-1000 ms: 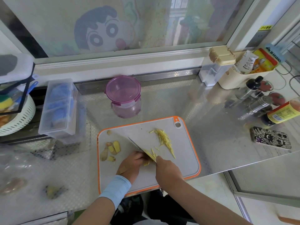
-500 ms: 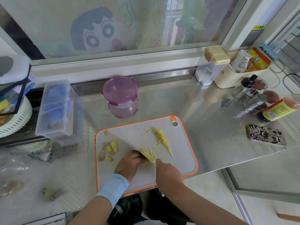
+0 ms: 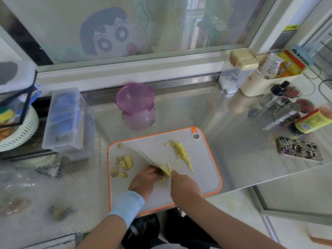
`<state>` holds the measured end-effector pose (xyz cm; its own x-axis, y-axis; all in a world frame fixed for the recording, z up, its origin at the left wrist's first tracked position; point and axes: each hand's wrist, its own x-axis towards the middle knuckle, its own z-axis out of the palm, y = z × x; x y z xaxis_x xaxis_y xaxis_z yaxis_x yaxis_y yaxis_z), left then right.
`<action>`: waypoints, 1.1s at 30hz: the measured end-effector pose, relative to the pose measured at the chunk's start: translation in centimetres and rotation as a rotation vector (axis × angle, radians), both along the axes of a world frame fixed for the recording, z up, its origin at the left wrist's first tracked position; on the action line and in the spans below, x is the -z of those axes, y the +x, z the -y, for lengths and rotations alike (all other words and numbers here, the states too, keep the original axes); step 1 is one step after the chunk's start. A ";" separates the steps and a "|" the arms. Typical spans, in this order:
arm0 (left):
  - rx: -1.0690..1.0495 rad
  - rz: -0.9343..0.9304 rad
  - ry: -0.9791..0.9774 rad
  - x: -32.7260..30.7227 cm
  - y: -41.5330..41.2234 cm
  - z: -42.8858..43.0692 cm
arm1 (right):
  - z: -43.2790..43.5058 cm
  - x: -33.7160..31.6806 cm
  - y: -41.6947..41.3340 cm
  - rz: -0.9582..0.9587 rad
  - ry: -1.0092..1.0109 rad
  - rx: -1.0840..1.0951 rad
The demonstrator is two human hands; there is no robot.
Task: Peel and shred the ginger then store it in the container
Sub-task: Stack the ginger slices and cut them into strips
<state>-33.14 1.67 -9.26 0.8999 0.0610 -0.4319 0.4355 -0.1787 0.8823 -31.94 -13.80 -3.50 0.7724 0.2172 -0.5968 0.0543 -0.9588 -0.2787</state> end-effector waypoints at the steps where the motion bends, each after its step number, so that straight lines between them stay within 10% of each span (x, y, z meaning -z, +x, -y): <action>1: -0.005 -0.010 0.002 0.0 0.0 0.0 | 0.2 0.0 -0.3 -0.002 -0.006 -0.009; 33: -0.055 -0.023 -0.025 0.0 0.0 0.0 | -0.6 0.5 0.6 0.003 -0.021 -0.040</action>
